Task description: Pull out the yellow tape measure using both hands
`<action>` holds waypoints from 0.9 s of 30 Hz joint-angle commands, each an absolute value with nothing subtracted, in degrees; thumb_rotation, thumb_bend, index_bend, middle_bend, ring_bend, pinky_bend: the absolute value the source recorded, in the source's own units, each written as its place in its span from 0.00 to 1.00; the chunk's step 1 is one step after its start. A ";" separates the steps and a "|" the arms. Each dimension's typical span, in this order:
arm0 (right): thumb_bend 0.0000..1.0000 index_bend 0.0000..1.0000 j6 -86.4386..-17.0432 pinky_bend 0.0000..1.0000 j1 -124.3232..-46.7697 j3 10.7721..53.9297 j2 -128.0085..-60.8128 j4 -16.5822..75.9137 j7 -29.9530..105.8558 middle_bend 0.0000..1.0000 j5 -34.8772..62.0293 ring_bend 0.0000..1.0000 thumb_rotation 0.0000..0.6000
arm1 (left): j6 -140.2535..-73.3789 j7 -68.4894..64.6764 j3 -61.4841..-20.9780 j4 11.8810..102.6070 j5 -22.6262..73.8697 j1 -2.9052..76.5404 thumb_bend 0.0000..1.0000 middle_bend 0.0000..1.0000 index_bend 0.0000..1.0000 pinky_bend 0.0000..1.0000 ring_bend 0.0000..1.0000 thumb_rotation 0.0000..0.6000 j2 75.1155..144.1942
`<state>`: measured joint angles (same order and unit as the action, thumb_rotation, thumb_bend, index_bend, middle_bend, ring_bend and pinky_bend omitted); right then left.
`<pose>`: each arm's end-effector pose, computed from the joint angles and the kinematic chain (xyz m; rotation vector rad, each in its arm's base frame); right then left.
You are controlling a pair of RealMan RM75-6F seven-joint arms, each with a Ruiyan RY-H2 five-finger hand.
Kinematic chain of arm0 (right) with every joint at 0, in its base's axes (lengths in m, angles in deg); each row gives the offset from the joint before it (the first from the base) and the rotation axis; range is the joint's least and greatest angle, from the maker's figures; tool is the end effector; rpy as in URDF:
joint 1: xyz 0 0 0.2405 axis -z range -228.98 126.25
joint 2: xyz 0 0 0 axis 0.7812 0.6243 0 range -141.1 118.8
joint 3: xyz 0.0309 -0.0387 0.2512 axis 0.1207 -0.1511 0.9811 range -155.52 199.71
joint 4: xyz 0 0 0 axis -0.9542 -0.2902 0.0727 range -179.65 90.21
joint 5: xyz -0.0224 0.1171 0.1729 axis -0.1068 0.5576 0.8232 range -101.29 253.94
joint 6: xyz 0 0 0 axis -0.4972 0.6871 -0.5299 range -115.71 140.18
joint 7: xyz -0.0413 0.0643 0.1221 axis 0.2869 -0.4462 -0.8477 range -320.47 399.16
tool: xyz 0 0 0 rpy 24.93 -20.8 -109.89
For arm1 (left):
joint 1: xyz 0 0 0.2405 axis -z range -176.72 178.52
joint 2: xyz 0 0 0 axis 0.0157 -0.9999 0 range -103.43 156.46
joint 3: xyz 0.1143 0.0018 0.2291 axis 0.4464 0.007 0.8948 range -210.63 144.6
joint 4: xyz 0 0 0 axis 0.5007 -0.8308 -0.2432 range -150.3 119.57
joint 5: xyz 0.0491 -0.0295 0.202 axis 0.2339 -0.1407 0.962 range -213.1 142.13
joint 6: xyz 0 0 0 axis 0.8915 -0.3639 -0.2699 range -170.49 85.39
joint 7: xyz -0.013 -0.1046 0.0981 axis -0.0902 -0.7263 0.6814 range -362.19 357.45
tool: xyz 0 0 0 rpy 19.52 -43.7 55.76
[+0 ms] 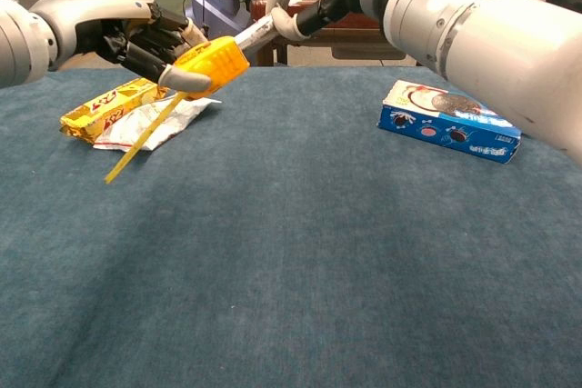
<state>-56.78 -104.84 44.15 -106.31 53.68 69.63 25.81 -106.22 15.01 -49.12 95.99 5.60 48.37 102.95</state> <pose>-0.0087 -0.3446 0.0017 1.6736 -1.0241 1.2977 -0.0833 0.3306 0.0500 -1.6199 -1.3534 -1.1310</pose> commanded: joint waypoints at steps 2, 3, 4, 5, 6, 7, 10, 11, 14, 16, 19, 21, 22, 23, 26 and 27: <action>0.62 0.50 -56.54 0.07 -104.58 44.22 -106.11 54.12 68.96 0.36 26.19 0.14 1.00 | -106.20 14.88 -49.15 95.60 5.49 48.37 0.23 0.48 0.47 0.13 0.31 0.86 103.15; 0.62 0.51 -56.43 0.07 -104.50 44.26 -106.04 54.30 68.70 0.37 26.31 0.14 1.00 | -106.15 14.84 -49.13 95.44 5.43 48.37 0.23 0.48 0.47 0.13 0.31 0.86 103.22; 0.63 0.53 -56.36 0.07 -104.43 44.28 -105.96 54.45 68.51 0.38 26.39 0.15 1.00 | -106.08 14.80 -49.11 95.28 5.36 48.38 0.23 0.48 0.47 0.13 0.31 0.86 103.28; 0.63 0.54 -56.32 0.07 -104.36 44.28 -105.87 54.56 68.32 0.38 26.41 0.15 1.00 | -105.95 14.69 -49.10 95.07 5.27 48.37 0.23 0.48 0.47 0.13 0.31 0.86 103.36; 0.64 0.55 -56.26 0.07 -104.32 44.27 -105.82 54.60 68.17 0.39 26.40 0.15 1.00 | -105.84 14.61 -49.09 94.89 5.18 48.37 0.23 0.48 0.47 0.13 0.31 0.86 103.42; 0.65 0.56 -56.23 0.07 -104.28 44.28 -105.79 54.66 68.01 0.40 26.43 0.16 1.00 | -105.72 14.53 -49.09 94.70 5.12 48.38 0.23 0.48 0.47 0.13 0.31 0.86 103.48; 0.66 0.58 -56.02 0.07 -104.13 44.33 -105.64 54.78 67.38 0.42 26.55 0.17 1.00 | -105.17 14.21 -49.05 94.05 4.95 48.39 0.23 0.48 0.47 0.13 0.31 0.86 103.50; 0.66 0.59 -55.96 0.07 -104.07 44.34 -105.54 54.82 67.20 0.42 26.50 0.18 1.00 | -105.02 14.13 -49.04 93.82 4.93 48.38 0.23 0.48 0.47 0.13 0.31 0.86 103.46; 0.67 0.61 -55.74 0.07 -103.72 44.41 -104.79 55.34 66.37 0.44 26.20 0.19 1.00 | -103.95 13.43 -48.94 93.12 4.93 48.22 0.23 0.48 0.47 0.13 0.31 0.87 102.96; 0.67 0.61 -55.68 0.07 -103.47 44.38 -104.09 55.74 66.06 0.44 25.81 0.19 1.00 | -103.28 12.73 -48.90 92.68 5.06 48.02 0.23 0.48 0.47 0.13 0.31 0.87 102.58; 0.67 0.62 -55.88 0.07 -102.88 44.49 -102.60 56.48 65.46 0.44 24.97 0.20 1.00 | -102.23 11.32 -48.66 91.82 5.49 47.45 0.23 0.48 0.47 0.13 0.31 0.86 102.04; 0.67 0.62 -55.97 0.07 -102.34 44.75 -101.32 57.17 64.91 0.45 24.78 0.20 1.00 | -101.61 10.10 -48.35 91.10 6.13 46.87 0.23 0.48 0.47 0.13 0.31 0.87 101.82; 0.67 0.62 -55.93 0.07 -102.02 44.95 -100.51 57.65 64.51 0.45 24.81 0.20 1.00 | -101.11 9.30 -48.11 90.64 6.52 46.50 0.23 0.48 0.47 0.13 0.31 0.87 101.67; 0.67 0.62 -55.90 0.07 -101.86 45.04 -100.08 57.89 64.33 0.45 24.82 0.20 1.00 | -100.83 8.92 -47.97 90.41 6.70 46.32 0.23 0.48 0.47 0.13 0.31 0.87 101.59; 0.67 0.62 -55.98 0.07 -101.02 45.36 -97.90 58.87 63.68 0.45 24.70 0.20 1.00 | -99.26 6.99 -47.15 89.22 8.02 45.39 0.23 0.48 0.47 0.14 0.31 0.86 101.11; 0.67 0.62 -56.08 0.07 -100.67 45.43 -97.14 59.23 63.43 0.45 24.66 0.20 1.00 | -98.75 6.46 -46.76 88.71 8.59 45.07 0.23 0.48 0.47 0.14 0.31 0.86 100.93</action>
